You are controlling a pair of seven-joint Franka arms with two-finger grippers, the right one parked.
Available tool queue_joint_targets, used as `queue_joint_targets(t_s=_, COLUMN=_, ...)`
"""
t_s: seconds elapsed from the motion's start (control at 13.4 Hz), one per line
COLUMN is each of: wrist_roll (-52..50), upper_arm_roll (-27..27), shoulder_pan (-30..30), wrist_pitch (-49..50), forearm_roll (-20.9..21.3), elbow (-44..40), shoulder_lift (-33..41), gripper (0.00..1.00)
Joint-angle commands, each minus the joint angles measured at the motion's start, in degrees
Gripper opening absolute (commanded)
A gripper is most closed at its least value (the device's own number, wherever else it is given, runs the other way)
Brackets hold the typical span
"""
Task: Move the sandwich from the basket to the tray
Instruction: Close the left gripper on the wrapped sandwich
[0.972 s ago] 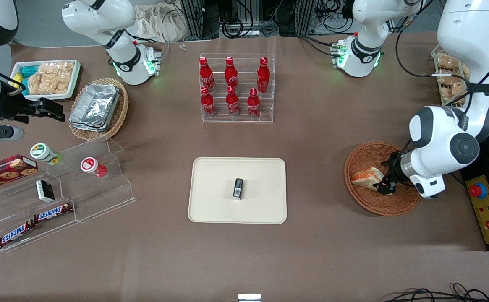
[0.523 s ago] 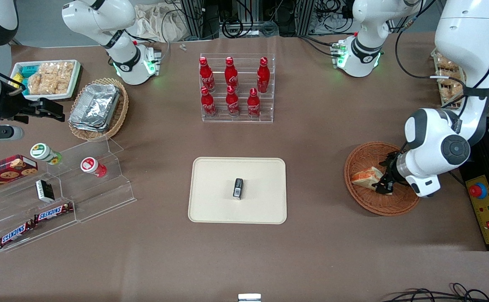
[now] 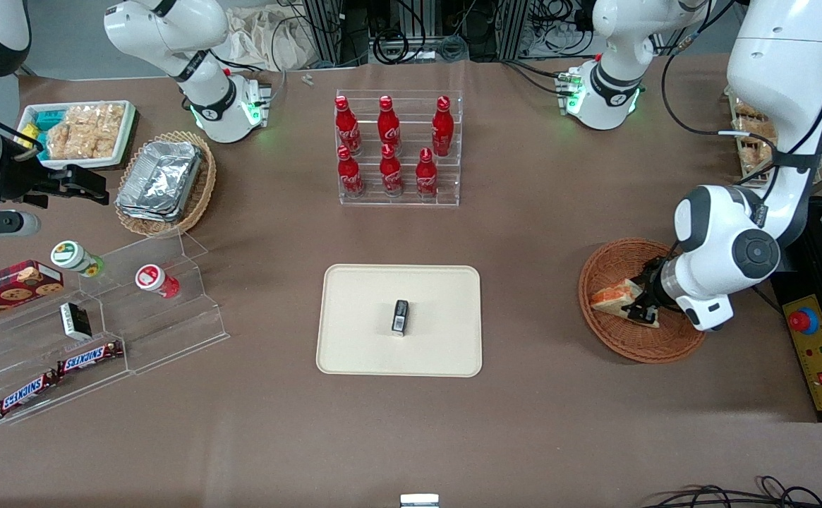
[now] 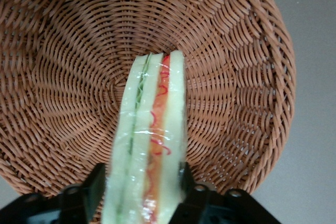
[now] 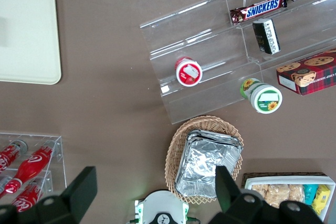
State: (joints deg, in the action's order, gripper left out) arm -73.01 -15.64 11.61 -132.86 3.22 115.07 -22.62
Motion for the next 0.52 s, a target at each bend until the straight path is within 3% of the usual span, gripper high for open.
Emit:
queue_joint_targets(t_s=0.0, wrist_roll=-3.4, upper_arm_roll=-0.1, shoulder_pan=-1.0, wrist_pitch=3.5, forearm_roll=1.8, elbow=-0.5, shoulder_lift=3.2, gripper=0.07)
queue_joint_targets(t_s=0.07, wrist_roll=-3.3, upper_arm_roll=-0.4, shoulder_pan=-1.1, wrist_pitch=5.9, forearm_roll=1.9, elbow=-2.1, shoulder_lift=3.8, gripper=0.0)
queue_joint_targets(t_s=0.45, wrist_roll=3.1, upper_arm_roll=-4.5, shoulder_pan=-1.2, wrist_pitch=22.2, forearm_roll=2.1, elbow=-13.9, shoulder_lift=5.8, gripper=0.0)
